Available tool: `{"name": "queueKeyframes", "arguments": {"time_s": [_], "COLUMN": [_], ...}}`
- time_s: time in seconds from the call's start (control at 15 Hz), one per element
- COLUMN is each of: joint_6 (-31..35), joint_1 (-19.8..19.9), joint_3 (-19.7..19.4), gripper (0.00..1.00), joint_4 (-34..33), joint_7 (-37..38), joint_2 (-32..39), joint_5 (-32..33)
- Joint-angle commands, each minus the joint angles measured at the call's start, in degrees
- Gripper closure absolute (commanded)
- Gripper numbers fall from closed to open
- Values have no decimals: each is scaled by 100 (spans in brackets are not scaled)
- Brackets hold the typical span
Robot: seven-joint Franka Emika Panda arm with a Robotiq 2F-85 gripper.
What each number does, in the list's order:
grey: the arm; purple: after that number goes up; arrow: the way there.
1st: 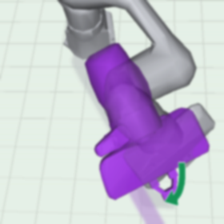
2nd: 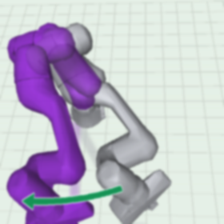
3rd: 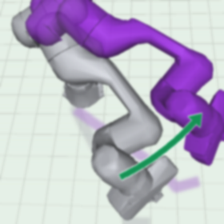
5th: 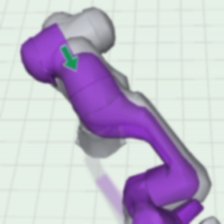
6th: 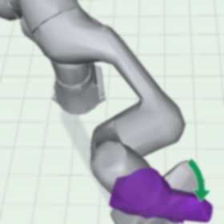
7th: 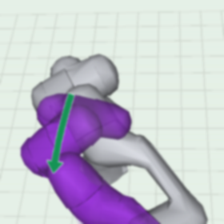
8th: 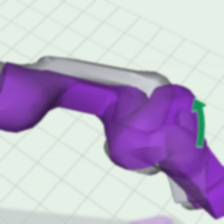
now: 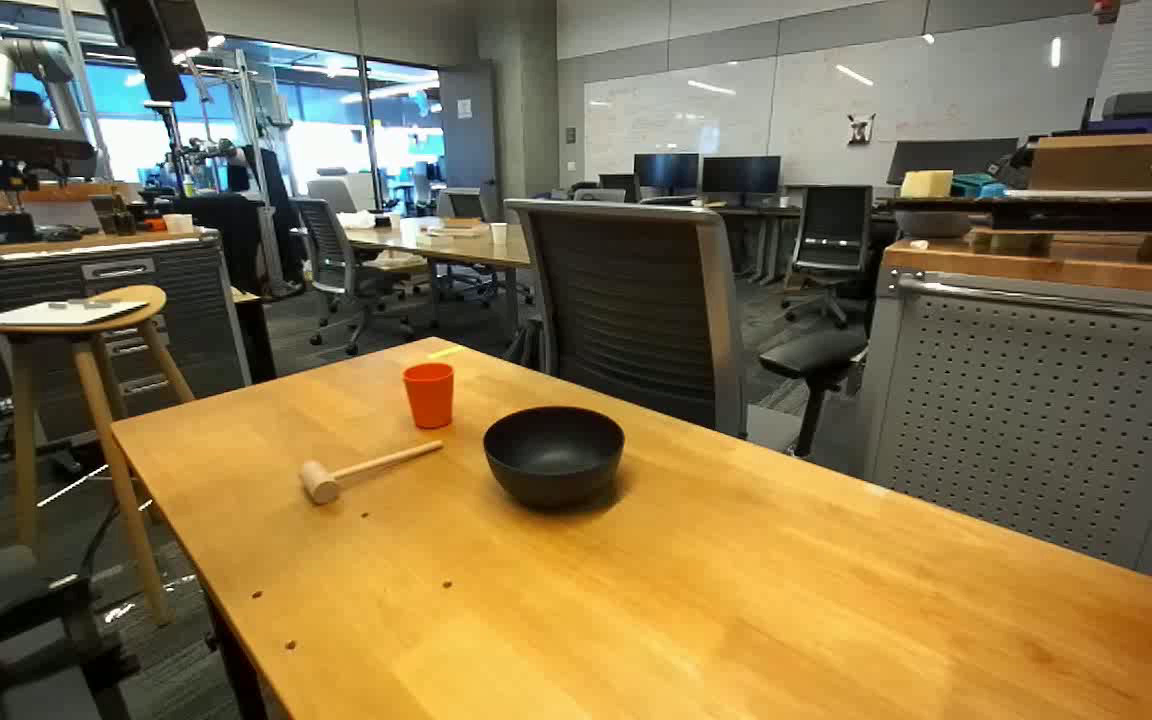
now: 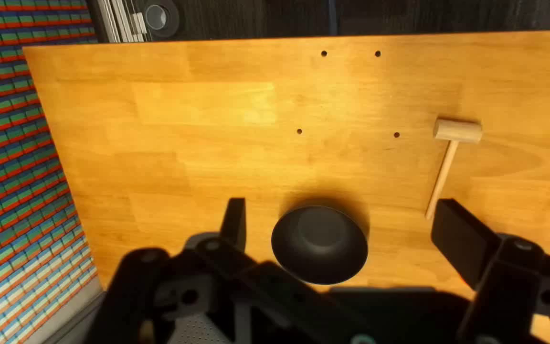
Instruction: Put the orange cup in the black bowl
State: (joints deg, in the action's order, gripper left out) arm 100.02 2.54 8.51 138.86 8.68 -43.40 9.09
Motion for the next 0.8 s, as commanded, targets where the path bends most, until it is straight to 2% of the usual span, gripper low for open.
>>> {"name": "queueKeyframes", "arguments": {"time_s": [0.0,0.2,0.33,0.67,0.73], "joint_6": [-14,-14,38,1815,2158], "joint_1": [-109,-108,-99,-287,-449], "joint_3": [-75,-73,-127,-195,-261], "gripper": [0,0,0,0,0], "joint_4": [-35,-77,-244,-674,-766], "joint_7": [59,59,-71,-288,-353], "joint_2": [16,-8,348,2002,2376], "joint_5": [57,57,79,-552,-685]}}
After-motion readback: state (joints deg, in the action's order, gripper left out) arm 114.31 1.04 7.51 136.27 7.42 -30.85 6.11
